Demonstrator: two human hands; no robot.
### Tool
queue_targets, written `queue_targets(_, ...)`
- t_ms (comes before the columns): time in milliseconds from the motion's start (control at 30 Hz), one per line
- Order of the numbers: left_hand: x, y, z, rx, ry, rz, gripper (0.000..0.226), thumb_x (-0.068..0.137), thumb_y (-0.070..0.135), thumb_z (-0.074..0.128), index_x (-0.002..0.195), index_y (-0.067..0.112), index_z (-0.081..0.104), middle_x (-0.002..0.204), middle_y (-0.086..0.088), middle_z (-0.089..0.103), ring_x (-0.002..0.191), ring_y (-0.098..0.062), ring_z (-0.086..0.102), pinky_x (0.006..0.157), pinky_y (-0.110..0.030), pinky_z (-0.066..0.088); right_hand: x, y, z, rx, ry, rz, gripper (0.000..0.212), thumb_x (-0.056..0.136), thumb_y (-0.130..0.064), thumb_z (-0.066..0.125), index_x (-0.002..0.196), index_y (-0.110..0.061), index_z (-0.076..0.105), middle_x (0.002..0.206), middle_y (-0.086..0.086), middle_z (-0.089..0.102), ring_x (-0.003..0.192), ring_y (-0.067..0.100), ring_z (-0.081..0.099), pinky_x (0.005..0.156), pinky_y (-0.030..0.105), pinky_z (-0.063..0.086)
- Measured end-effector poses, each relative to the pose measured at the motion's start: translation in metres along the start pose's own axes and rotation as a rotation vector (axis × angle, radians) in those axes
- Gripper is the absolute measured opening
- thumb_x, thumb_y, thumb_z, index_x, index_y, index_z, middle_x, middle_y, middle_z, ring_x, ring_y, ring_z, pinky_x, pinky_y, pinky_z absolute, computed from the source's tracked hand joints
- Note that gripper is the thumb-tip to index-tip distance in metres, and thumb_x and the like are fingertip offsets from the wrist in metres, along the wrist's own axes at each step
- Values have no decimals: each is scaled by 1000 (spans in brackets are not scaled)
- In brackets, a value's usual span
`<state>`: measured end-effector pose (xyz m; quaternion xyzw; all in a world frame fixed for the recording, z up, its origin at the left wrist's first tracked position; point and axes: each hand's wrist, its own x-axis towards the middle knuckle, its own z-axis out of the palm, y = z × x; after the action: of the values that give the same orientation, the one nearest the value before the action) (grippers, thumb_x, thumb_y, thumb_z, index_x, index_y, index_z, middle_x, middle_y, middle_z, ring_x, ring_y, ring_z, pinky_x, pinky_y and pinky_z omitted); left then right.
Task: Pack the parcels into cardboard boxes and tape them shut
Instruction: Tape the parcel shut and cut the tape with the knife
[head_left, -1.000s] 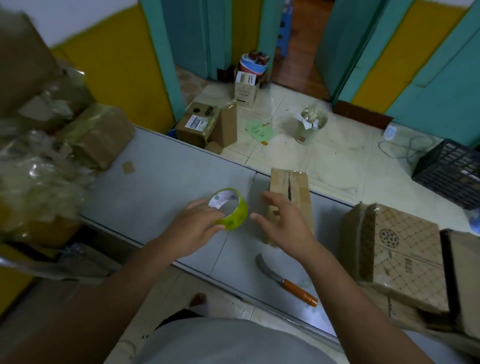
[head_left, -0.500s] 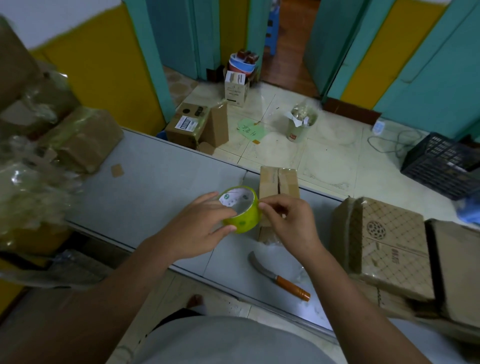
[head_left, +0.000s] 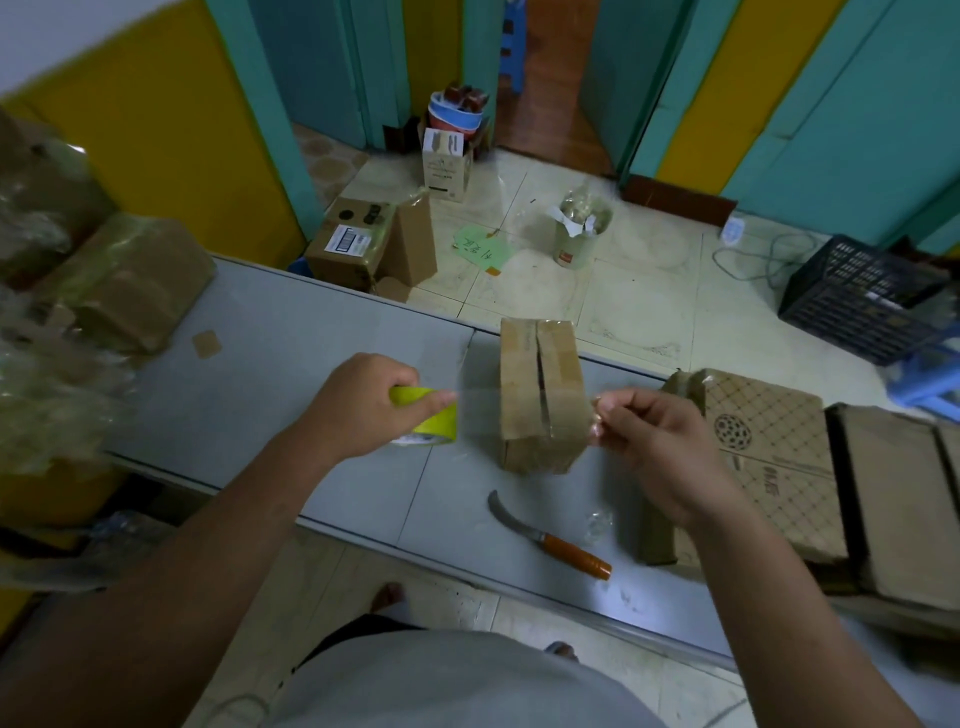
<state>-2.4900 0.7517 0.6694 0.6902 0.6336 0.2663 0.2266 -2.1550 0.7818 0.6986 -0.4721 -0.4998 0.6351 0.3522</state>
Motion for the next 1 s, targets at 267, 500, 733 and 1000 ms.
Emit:
queue_targets(267,6,0,50,49,-104,-108,70,87,66,69,53,13,37,51,-1,27,45,-14,33,52,-34,24,16,33,-22,-28,134,220,27,101,-19,66,83,0,71,76,13,64,76,23,62,79,35,57)
queue_targets(500,11,-6,70,82,-169,-226,67,84,68,71,54,19,35,51,0,25,43,-16,30,52,-31,23,29,57,-24,-260,231,178,28,100,-21,67,90,4,72,80,15,69,74,21,67,70,28,56)
queue_targets(733,21,-8,78,92,-214,-269,65,84,68,71,57,22,35,55,1,28,49,-19,33,54,-32,25,38,73,-28,-296,252,201,28,101,-21,67,87,2,73,78,17,69,72,23,66,72,32,58)
queue_targets(1000,24,-10,102,31,-271,-304,60,86,65,70,57,21,41,54,-3,32,48,-19,34,54,-31,26,39,90,-32,-163,272,298,27,96,-21,73,82,2,76,75,17,68,75,29,63,79,42,56)
